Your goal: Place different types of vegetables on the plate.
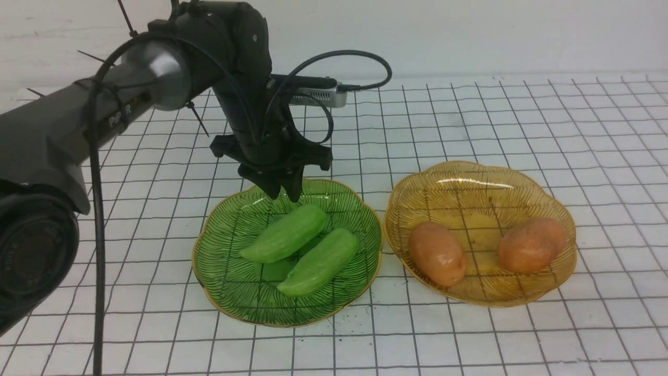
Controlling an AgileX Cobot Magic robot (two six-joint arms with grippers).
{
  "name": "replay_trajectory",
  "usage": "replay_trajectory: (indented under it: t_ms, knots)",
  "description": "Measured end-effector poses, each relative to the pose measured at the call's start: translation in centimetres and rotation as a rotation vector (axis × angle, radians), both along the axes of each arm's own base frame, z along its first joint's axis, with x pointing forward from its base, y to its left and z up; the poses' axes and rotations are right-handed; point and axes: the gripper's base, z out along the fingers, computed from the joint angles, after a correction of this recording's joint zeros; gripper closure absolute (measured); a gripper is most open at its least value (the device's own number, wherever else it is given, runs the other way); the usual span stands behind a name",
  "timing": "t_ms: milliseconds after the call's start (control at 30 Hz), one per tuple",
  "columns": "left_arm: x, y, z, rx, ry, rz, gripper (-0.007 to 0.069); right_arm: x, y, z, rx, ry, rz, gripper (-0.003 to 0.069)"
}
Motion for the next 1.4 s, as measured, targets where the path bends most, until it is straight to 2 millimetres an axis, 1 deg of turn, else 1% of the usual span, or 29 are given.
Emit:
replay_trajectory:
  t_ms: [33,67,100,167,300,367,500,633,733,800,933,1067,1100,1133,1167,1200,1233,1267,1300,1333,1400]
  knots:
    - [0.0,0.0,0.0,0.0,0.0,0.0,0.0486,0.0,0.0,0.0,0.0,0.0,0.0,0.0673]
    - [0.0,0.0,0.0,0.0,0.0,0.0,0.0535,0.0,0.0,-0.1,0.0,0.002,0.0,0.0673]
    - [0.0,0.0,0.0,0.001,-0.001,-0.005,0.0567,0.0,0.0,-0.1,-0.001,0.003,0.0,0.0673]
    - [0.0,0.0,0.0,0.002,-0.002,-0.014,0.061,0.0,0.0,-0.2,-0.003,0.012,0.002,0.0673]
    - [0.0,0.0,0.0,0.003,-0.004,-0.017,0.0631,0.0,0.1,-0.4,-0.011,0.036,0.006,0.0673]
    - [-0.1,0.0,0.4,0.0,-0.012,-0.017,0.0632,0.0,0.1,-0.5,-0.015,0.051,0.008,0.0673]
    - [-0.7,0.3,2.4,-0.007,-0.057,-0.034,0.0632,0.1,0.1,-1.3,-0.019,0.069,0.009,0.0673]
    - [-1.2,0.7,4.3,0.004,-0.106,-0.042,0.0632,0.1,0.1,-3.8,-0.03,0.109,0.006,0.0673]
    - [-1.7,1.1,5.8,0.009,-0.144,-0.043,0.0632,0.0,-0.1,-6.1,-0.057,0.146,-0.032,0.0673]
    - [-2.1,1.3,6.7,0.005,-0.166,-0.044,0.0632,0.0,-0.3,-7.0,-0.072,0.167,-0.064,0.0673]
    - [-3.4,1.8,9.5,-0.015,-0.226,-0.046,0.0632,0.2,-0.8,-8.7,-0.099,0.229,-0.143,0.0673]
    - [-5.6,2.6,11.4,-0.026,-0.252,-0.047,0.0632,0.3,-1.0,-9.7,-0.101,0.264,-0.179,0.0673]
    - [-6.6,2.9,12.1,-0.028,-0.262,-0.052,0.0632,0.3,-1.0,-9.6,-0.102,0.263,-0.182,0.0673]
    - [-7.3,3.2,12.2,-0.025,-0.256,-0.052,0.0632,0.3,-1.0,-9.6,-0.103,0.263,-0.185,0.0673]
    - [-8.7,3.7,12.6,-0.024,-0.256,-0.052,0.0632,0.3,-1.0,-9.6,-0.104,0.263,-0.186,0.0673]
    - [-8.9,3.8,13.0,-0.027,-0.266,-0.051,0.0632,0.3,-1.0,-9.6,-0.104,0.263,-0.188,0.0673]
    - [-10.5,4.5,13.1,-0.022,-0.257,-0.052,0.0632,0.3,-1.0,-9.7,-0.104,0.264,-0.188,0.0673]
    - [-11.6,4.9,13.7,-0.027,-0.27,-0.051,0.0632,0.3,-1.0,-9.7,-0.105,0.265,-0.188,0.0673]
    - [-13.2,5.5,13.7,-0.023,-0.266,-0.057,0.0632,0.3,-1.0,-9.7,-0.106,0.271,-0.189,0.0673]
    - [-13.8,5.7,13.9,-0.024,-0.269,-0.056,0.0632,0.3,-1.0,-9.7,-0.107,0.272,-0.189,0.0673]
    - [-17.1,6.9,14.5,-0.031,-0.289,-0.057,0.0632,0.3,-1.0,-9.7,-0.107,0.272,-0.189,0.0673]
